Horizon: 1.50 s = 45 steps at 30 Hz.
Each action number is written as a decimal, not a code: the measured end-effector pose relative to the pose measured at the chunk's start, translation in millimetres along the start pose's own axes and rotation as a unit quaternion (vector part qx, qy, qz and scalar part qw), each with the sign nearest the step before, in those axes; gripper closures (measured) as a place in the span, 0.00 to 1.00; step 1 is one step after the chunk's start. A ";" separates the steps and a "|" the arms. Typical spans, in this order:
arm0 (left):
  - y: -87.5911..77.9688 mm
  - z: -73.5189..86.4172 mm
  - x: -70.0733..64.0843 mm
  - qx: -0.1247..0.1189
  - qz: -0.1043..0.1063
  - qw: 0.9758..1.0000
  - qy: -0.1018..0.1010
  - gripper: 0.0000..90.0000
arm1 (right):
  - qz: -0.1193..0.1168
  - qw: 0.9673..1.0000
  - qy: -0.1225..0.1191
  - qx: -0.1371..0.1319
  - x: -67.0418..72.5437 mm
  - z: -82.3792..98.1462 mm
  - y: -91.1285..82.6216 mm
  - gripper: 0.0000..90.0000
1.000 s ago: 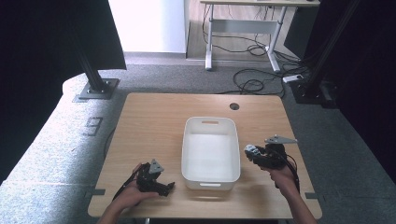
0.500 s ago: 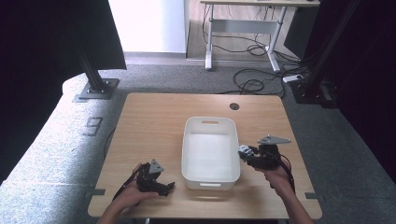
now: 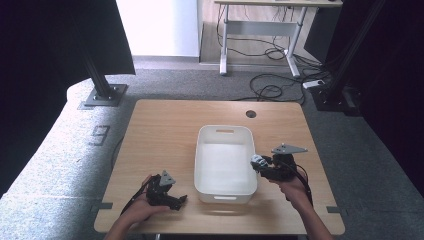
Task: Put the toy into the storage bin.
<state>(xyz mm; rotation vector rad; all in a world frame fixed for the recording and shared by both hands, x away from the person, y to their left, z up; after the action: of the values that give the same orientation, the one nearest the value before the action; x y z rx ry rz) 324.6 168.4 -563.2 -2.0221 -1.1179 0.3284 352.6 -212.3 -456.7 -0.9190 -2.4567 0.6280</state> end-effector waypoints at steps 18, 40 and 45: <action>-0.5 0.5 -0.6 0.000 -0.002 1.000 -0.002 0.00 | -0.032 0.999 -0.021 -0.005 25.8 -13.6 6.3 0.56; -1.4 1.2 -0.8 0.000 0.000 1.000 0.000 0.00 | -0.034 0.999 -0.028 0.015 40.4 -47.3 49.8 0.56; -1.5 1.3 -0.8 0.000 0.000 1.000 0.000 0.00 | -0.035 0.999 -0.026 0.022 42.6 -50.4 55.7 0.56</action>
<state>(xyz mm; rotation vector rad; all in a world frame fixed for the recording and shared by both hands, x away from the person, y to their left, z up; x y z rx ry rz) 322.5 168.9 -563.1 -2.0213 -1.1182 0.3283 378.2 -132.3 -436.8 -0.8067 -2.4981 0.6863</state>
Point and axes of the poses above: each handheld gripper's, and its own axes: y roughly forward along the jaws, z roughly out of its underside, x roughly to its left, the point moved 2 cm from there along y, roughly forward along the jaws, and after that the axes turned 11 degrees about -z, right-handed, at the moved point
